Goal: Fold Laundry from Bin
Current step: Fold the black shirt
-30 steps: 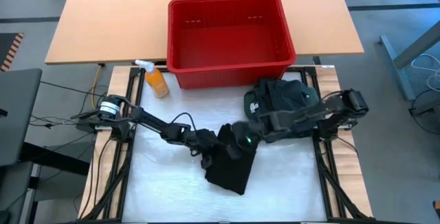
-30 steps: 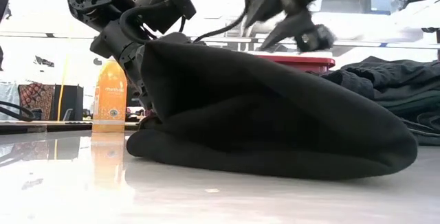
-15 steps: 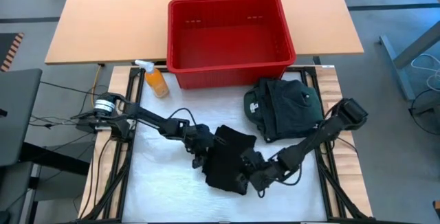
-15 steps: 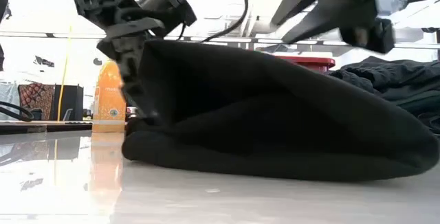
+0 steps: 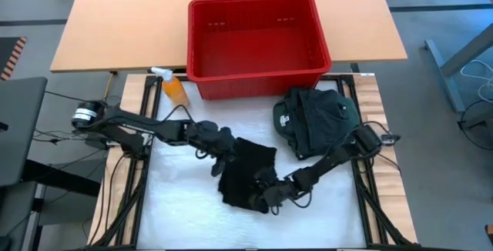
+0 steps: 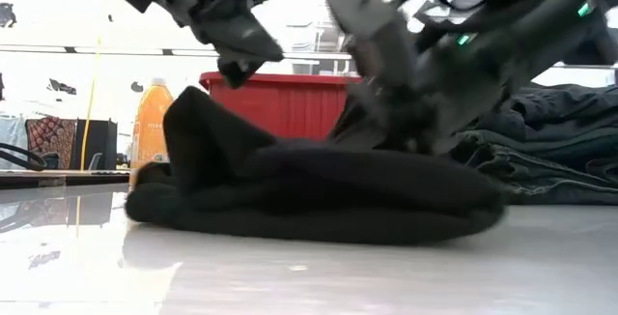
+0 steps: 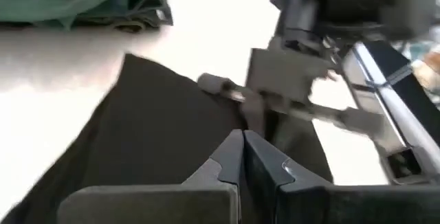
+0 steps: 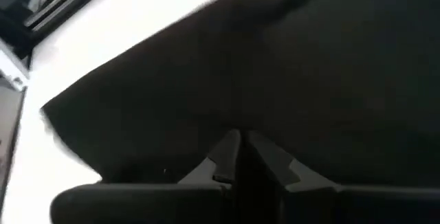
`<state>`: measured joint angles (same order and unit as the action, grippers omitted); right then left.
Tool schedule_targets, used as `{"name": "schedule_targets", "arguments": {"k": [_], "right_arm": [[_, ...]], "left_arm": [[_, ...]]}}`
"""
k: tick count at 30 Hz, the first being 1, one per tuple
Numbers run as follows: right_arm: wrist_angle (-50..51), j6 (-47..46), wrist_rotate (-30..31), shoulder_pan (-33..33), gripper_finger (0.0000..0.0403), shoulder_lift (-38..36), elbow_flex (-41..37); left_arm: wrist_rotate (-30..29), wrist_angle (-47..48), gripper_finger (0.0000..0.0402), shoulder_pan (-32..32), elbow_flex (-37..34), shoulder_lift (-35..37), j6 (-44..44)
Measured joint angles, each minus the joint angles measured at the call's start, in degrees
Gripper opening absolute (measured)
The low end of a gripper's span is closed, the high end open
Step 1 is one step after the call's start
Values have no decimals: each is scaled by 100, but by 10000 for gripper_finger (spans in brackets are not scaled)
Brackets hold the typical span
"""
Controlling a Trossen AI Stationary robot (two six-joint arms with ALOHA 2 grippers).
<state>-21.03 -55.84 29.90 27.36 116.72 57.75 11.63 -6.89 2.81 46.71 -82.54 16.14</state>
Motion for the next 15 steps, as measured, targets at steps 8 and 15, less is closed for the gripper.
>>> {"name": "schedule_targets", "arguments": {"k": [8, 15], "right_arm": [[47, -181, -65, 7, 16, 163, 150], [681, -24, -237, 67, 27, -387, 117]], "left_arm": [[-489, 346, 0, -365, -11, -1180, 92], [-1712, 534, 0, -810, 0, -932, 174]]}}
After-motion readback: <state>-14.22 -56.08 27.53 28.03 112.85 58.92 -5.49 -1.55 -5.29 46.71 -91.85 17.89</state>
